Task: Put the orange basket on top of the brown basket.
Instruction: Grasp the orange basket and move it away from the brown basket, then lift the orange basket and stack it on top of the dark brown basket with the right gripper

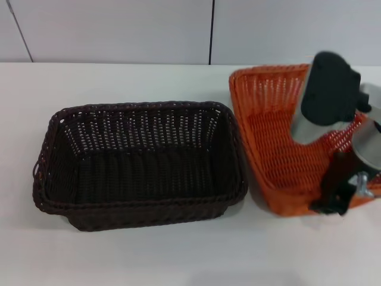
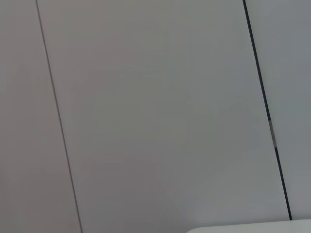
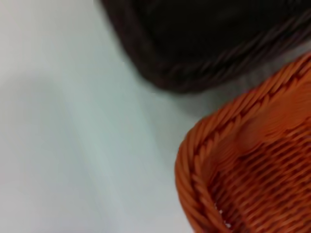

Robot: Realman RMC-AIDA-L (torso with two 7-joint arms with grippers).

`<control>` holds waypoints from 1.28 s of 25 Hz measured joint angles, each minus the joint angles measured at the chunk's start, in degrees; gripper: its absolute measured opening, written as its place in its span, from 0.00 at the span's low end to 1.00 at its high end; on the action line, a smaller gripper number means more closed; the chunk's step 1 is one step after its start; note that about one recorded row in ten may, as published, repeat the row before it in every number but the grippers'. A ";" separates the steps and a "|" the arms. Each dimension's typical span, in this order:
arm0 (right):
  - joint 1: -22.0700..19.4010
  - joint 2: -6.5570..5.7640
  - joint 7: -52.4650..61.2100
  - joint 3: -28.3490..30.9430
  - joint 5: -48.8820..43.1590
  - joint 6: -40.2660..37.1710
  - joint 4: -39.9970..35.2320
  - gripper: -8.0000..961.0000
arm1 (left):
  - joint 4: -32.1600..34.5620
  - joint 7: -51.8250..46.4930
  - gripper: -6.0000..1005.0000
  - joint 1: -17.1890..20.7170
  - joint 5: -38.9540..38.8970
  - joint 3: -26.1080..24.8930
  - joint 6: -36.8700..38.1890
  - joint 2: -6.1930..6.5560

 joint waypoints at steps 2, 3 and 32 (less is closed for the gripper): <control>-0.39 0.05 1.85 -0.14 -0.12 0.96 -3.59 0.31 | 0.12 0.16 0.77 0.01 0.00 -0.07 0.12 0.02; -0.52 0.06 2.67 -0.16 -0.15 1.18 -5.61 0.30 | 0.12 0.16 0.77 0.01 0.00 -0.07 0.12 0.02; 2.80 0.03 -35.58 -13.35 3.22 0.40 -31.61 0.20 | 0.23 -0.57 0.77 0.16 -4.85 0.00 0.47 -0.40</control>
